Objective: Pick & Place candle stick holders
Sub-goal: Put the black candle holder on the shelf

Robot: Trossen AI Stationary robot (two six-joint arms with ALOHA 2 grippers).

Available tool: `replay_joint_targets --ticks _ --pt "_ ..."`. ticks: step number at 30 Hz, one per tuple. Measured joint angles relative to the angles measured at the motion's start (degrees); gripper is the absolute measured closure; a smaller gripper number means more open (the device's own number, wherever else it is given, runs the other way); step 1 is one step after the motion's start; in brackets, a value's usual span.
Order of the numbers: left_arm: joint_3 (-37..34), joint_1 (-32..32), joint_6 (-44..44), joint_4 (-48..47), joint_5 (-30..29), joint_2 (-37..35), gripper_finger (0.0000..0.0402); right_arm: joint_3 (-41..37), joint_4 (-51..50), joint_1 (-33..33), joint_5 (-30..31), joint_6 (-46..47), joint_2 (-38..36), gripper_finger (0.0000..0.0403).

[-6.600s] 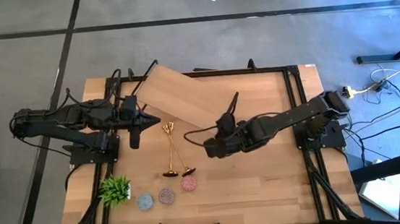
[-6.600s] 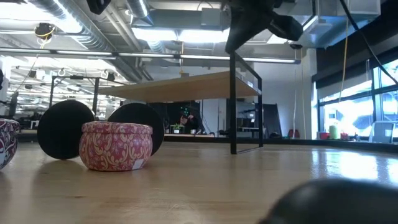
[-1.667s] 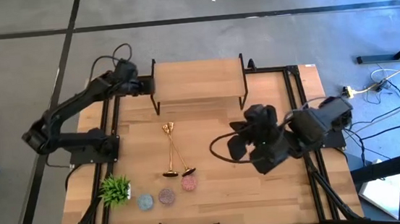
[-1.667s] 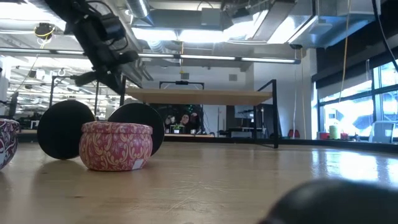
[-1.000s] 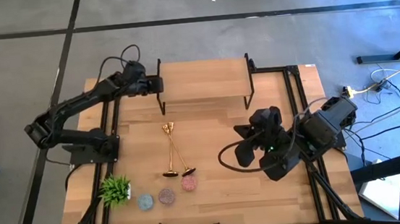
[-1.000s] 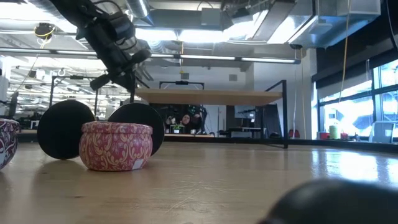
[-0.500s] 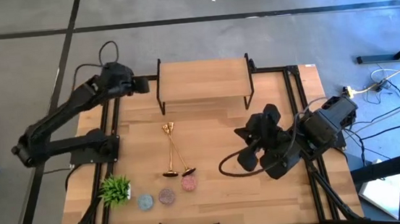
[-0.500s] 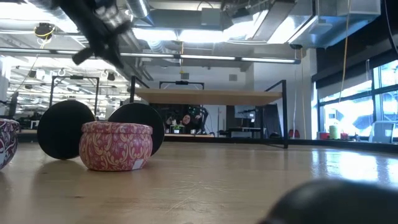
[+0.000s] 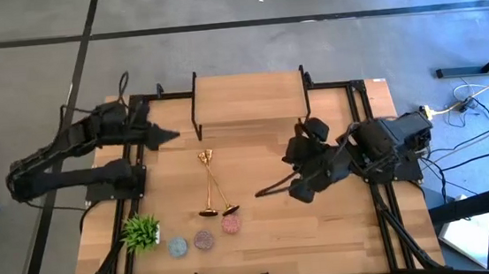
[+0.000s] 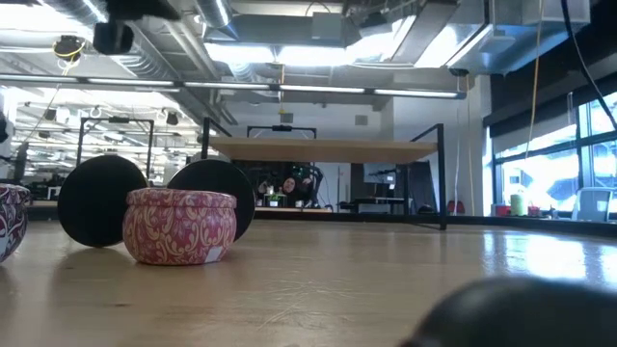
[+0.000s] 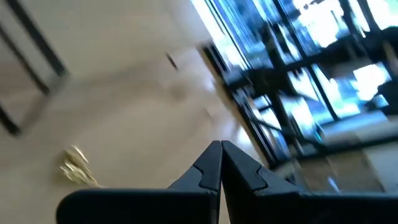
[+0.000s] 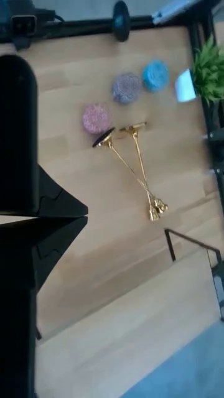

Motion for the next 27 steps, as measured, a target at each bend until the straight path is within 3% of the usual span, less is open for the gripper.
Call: replay_joint_targets --ticks 4,10,21,25,27 --pt "0.00 -9.37 -1.24 -0.01 -1.03 -0.55 0.0399 -0.97 5.04 -0.37 -5.45 -4.53 -0.06 0.0403" --pt "-0.13 -21.74 -1.75 0.15 -6.27 0.80 0.0399 -8.48 19.64 3.27 -10.28 -8.05 -0.04 0.0403" --pt "-0.15 -37.80 4.27 12.48 -21.15 10.35 0.0399 -28.21 53.32 5.66 -12.02 4.80 0.04 0.0403" --pt "-0.17 -39.95 3.82 18.35 -23.23 15.64 0.0399 -35.76 70.18 5.82 -14.39 8.76 -0.96 0.0403" --pt "-0.17 -40.75 3.82 20.33 -23.17 18.16 0.0399 -39.58 73.21 6.03 -14.42 10.17 -2.44 0.0403"
